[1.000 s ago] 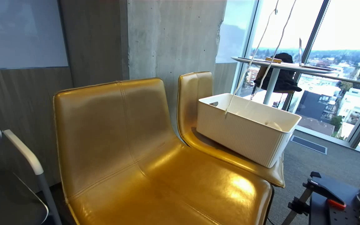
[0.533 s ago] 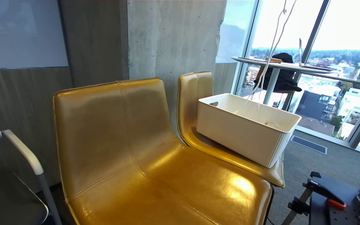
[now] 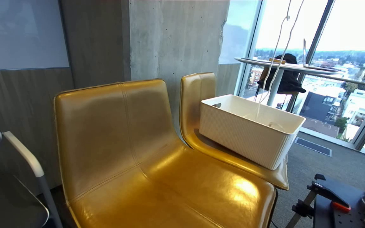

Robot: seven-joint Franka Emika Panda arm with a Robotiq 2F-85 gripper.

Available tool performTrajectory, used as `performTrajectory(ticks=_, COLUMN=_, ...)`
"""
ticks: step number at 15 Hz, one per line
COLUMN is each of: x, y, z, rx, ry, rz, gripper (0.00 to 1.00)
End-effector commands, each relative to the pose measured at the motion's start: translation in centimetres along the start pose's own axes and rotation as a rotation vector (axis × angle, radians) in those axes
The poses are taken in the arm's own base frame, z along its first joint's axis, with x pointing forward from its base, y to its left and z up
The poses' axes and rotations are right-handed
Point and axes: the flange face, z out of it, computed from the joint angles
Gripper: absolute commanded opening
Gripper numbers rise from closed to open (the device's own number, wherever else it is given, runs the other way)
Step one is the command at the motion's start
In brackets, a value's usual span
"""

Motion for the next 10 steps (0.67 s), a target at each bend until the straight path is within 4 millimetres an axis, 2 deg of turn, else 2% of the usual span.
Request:
performTrajectory(ticks=1, x=-0.3, y=0.3, z=1.6, rx=0.004, ry=0.005, rz=-0.032, gripper=0.01)
performTrajectory(ticks=6, x=1.5, y=0.3, z=4.1, rx=0.040, ry=0.053, rz=-0.113, gripper=0.01)
performTrajectory(ticks=10, x=4.1, y=0.2, z=7.9, rx=0.088, ry=0.158, rz=-0.173, gripper=0.01)
